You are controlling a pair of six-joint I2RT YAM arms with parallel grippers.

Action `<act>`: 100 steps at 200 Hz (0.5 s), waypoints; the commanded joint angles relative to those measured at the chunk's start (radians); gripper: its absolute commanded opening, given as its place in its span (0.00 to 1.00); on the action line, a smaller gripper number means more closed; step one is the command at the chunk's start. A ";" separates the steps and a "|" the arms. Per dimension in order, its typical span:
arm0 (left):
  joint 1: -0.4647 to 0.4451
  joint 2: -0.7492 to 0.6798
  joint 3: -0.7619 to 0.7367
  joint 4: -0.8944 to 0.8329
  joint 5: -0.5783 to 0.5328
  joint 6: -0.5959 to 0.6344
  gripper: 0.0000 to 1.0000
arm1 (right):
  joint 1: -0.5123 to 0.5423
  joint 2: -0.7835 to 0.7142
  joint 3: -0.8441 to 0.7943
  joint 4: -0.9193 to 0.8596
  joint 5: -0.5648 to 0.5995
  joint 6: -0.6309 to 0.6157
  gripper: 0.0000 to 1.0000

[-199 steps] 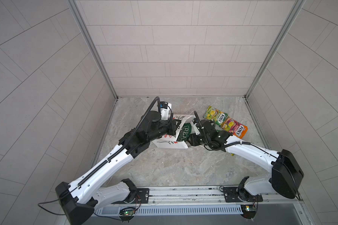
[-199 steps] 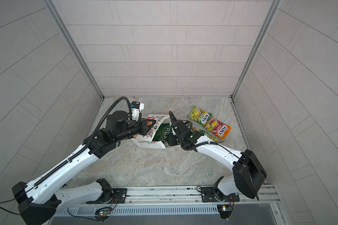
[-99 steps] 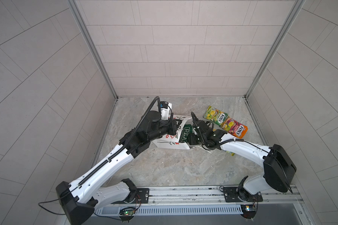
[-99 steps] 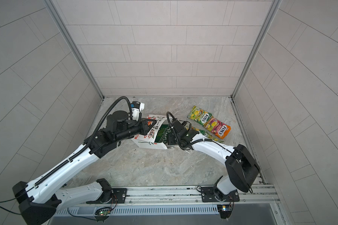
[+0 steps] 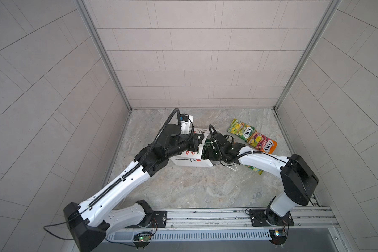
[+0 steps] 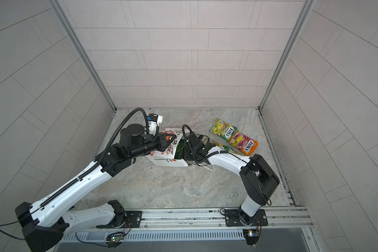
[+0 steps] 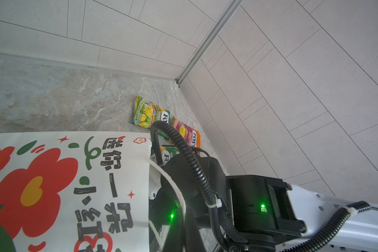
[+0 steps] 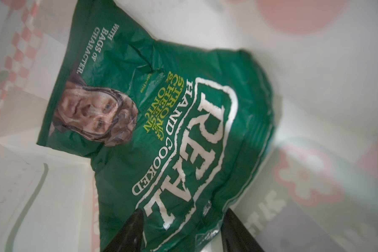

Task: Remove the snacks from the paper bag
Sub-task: 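Reach the right gripper into the bag toward the green REAL crisps bag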

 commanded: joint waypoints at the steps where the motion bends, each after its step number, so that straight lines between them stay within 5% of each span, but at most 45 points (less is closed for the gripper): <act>1: -0.003 -0.003 -0.009 0.032 0.017 -0.002 0.00 | 0.006 0.009 -0.032 0.087 -0.015 0.076 0.58; 59: -0.002 -0.011 -0.010 0.028 0.016 -0.001 0.00 | 0.006 0.011 -0.111 0.259 -0.008 0.159 0.54; 100: -0.001 -0.021 -0.014 0.018 0.003 -0.001 0.00 | 0.004 0.031 -0.125 0.376 -0.096 0.159 0.19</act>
